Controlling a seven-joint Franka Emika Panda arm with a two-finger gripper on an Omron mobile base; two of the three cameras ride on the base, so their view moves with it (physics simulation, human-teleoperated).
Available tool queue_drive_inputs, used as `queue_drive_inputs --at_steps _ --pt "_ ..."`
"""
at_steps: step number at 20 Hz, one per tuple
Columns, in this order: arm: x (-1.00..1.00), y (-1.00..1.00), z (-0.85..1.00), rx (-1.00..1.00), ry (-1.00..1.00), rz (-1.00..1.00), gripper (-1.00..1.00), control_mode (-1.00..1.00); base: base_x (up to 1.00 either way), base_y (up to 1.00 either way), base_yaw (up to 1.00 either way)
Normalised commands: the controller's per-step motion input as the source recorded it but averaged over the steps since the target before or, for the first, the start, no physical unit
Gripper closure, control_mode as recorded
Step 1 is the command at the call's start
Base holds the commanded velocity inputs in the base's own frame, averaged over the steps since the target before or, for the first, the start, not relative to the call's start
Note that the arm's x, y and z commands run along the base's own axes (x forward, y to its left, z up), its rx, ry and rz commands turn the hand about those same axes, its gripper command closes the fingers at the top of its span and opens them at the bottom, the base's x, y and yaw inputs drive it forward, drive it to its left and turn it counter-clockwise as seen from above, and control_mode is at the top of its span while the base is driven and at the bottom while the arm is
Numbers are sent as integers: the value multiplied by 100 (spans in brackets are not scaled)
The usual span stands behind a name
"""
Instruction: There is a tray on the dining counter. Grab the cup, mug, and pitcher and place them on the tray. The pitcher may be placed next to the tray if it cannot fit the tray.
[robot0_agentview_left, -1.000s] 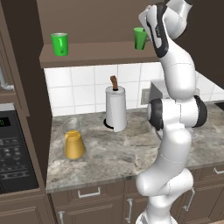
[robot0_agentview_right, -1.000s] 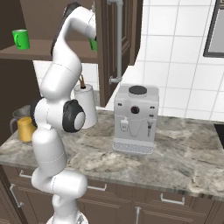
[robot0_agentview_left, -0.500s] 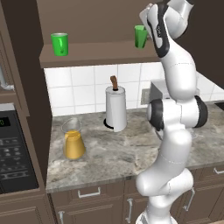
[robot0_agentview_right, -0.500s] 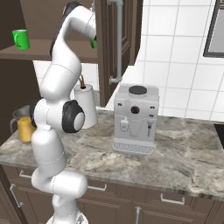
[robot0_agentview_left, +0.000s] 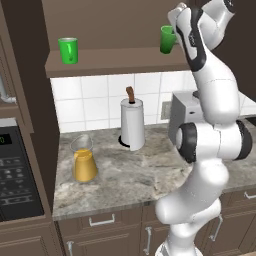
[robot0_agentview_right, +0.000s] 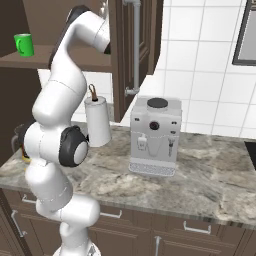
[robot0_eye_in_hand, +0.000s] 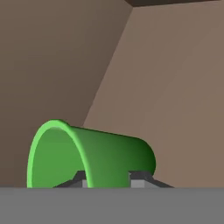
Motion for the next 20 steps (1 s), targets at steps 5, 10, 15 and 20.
queue_drive_inputs --at_steps 5,10,15,20 --pt "-97 3 -10 0 0 0 100 -100 0 0 0" --pt "-100 0 0 -1 7 0 100 -100 0 0 0" --pt "-91 1 -4 -12 25 0 100 -100 0 0 0" --pt "-67 3 -16 -15 42 0 100 -100 0 0 0"
